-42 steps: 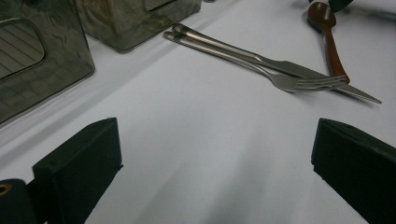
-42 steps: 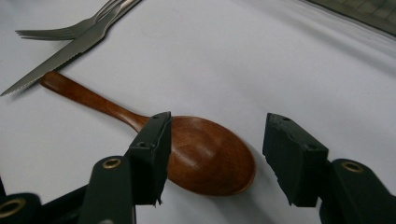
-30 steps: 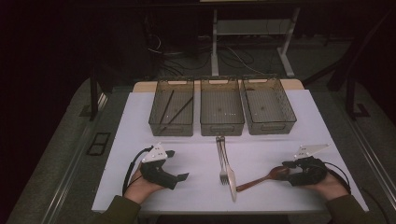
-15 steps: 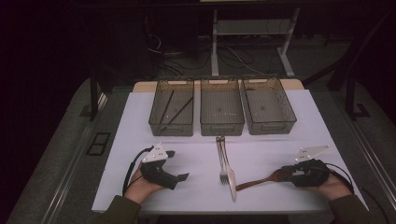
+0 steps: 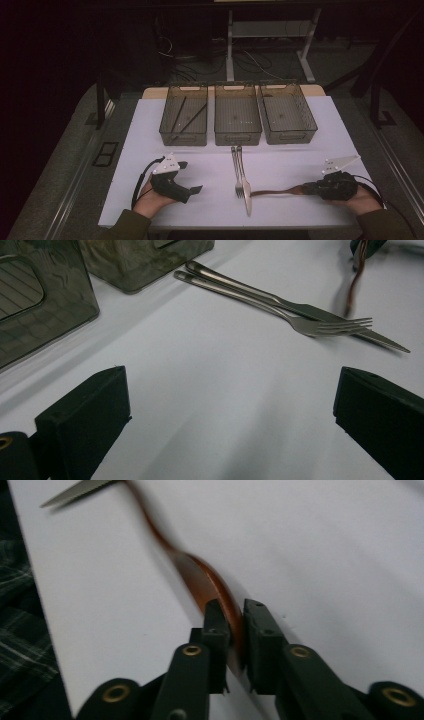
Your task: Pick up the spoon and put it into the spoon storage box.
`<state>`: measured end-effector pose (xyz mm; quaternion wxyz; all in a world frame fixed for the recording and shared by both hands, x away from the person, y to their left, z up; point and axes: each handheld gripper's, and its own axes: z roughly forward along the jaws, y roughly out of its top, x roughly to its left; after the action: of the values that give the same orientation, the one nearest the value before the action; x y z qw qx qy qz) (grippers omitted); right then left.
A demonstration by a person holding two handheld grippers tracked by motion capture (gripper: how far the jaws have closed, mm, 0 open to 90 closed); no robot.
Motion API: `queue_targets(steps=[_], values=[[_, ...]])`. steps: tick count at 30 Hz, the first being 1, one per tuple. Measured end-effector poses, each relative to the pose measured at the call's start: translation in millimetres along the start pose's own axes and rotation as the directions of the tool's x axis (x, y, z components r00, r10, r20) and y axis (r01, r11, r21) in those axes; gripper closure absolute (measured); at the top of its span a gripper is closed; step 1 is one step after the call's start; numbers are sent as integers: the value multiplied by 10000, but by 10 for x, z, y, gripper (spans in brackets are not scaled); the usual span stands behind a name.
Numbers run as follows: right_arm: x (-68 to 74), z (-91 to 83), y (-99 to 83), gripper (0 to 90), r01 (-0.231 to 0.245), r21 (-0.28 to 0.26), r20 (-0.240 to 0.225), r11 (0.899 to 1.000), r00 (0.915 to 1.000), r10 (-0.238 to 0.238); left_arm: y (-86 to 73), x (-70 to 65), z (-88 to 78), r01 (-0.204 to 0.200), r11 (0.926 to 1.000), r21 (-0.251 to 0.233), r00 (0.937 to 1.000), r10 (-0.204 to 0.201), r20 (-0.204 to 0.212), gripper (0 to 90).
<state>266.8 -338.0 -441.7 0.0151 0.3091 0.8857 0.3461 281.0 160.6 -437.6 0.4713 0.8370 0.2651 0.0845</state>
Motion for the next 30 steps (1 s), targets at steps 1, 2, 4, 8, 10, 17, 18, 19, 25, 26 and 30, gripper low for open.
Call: queue_targets(steps=[1, 2, 4, 8, 10, 17, 18, 19, 25, 26, 30], values=[[1, 2, -1, 803, -19, -18, -76, 10000, 10000, 19, 0, 0, 0, -1, 10000, 0, 10000, 1, 1, 7], [2, 2, -1, 804, -15, -15, -67, 10000, 10000, 15, 0, 0, -1, -2, 10000, -7, 10000, 2, 2, 7], [-4, 2, -1, 808, -33, -32, -136, 10000, 9999, 32, 1, 3, -4, -29, 10000, 1, 10000, 29, 5, 7], [-10, 1, -1, 811, -84, -129, -162, 9999, 9998, 82, 1, 1, -4, -25, 10000, -22, 10000, 25, 12, 7], [-10, -9, 8, 811, -87, -220, -153, 9997, 9998, 84, 3, 2, -7, -39, 10000, 9, 10000, 39, 19, 7], [-23, -63, 33, 811, -316, -840, 10, 9960, 9995, 317, 3, -5, 0, -53, 10000, -7, 10000, 53, 84, 7], [-25, -67, 39, 812, -344, -892, 28, 9954, 9994, 348, 4, -5, -1, -58, 10000, -24, 9999, 58, 95, 7], [-25, -68, 44, 811, -355, -994, 80, 9944, 9993, 365, 6, -4, -6, -60, 10000, -29, 9999, 60, 122, 7], [-31, -109, 94, 811, -481, -1451, 346, 9882, 9980, 537, 4, -5, -13, -129, 9998, -118, 9998, 131, 174, 7], [-33, -113, 99, 812, -540, -1526, 412, 9868, 9973, 610, 2, -6, -16, -140, 9998, -128, 9997, 142, 192, 7], [-46, -123, 125, 811, -613, -1747, 557, 9827, 9958, 720, -3, 9, -31, -175, 9996, -205, 9996, 179, 207, 7]])
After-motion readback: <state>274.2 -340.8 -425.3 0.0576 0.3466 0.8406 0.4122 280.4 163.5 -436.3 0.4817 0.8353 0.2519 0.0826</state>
